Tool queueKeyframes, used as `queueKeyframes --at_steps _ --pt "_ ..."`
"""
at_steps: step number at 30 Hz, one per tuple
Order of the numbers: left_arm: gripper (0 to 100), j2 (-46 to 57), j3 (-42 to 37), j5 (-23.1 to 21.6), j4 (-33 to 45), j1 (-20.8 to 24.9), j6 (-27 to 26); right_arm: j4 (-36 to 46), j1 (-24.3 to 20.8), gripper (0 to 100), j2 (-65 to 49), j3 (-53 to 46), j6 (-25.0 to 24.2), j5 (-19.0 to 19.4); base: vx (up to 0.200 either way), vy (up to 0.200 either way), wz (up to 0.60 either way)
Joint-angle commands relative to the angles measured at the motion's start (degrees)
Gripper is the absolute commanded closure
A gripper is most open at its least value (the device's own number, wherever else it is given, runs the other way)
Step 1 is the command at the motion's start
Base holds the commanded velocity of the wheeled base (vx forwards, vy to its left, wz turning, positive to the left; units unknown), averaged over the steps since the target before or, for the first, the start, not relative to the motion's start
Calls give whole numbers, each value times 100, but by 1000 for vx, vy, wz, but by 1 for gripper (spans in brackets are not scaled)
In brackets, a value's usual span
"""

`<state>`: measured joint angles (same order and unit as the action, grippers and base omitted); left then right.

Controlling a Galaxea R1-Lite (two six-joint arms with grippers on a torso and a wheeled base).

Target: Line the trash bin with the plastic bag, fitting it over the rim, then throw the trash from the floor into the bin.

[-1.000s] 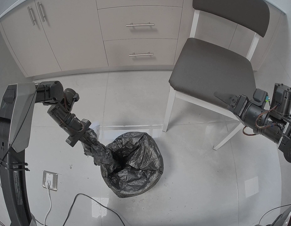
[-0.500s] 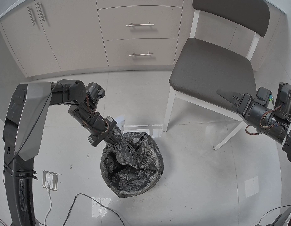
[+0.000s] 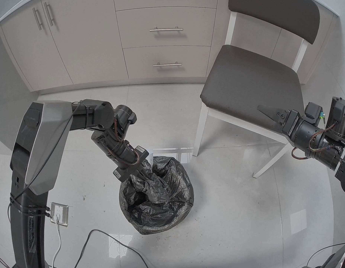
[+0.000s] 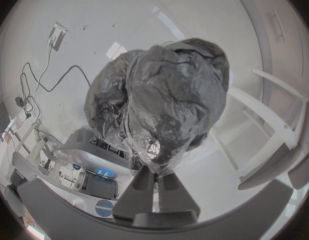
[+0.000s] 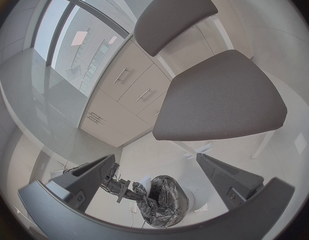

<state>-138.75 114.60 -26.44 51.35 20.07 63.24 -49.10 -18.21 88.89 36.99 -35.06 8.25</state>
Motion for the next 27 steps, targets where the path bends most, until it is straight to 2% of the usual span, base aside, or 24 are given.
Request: queueKeyframes --at_steps 1,27 --pt "100 -231 -1 -1 -37 94 -5 -3 -7 0 14 -7 -1 1 0 0 0" --pt "100 -600 -1 -10 -72 164 12 -3 -33 0 5 -16 -1 -8 0 0 0"
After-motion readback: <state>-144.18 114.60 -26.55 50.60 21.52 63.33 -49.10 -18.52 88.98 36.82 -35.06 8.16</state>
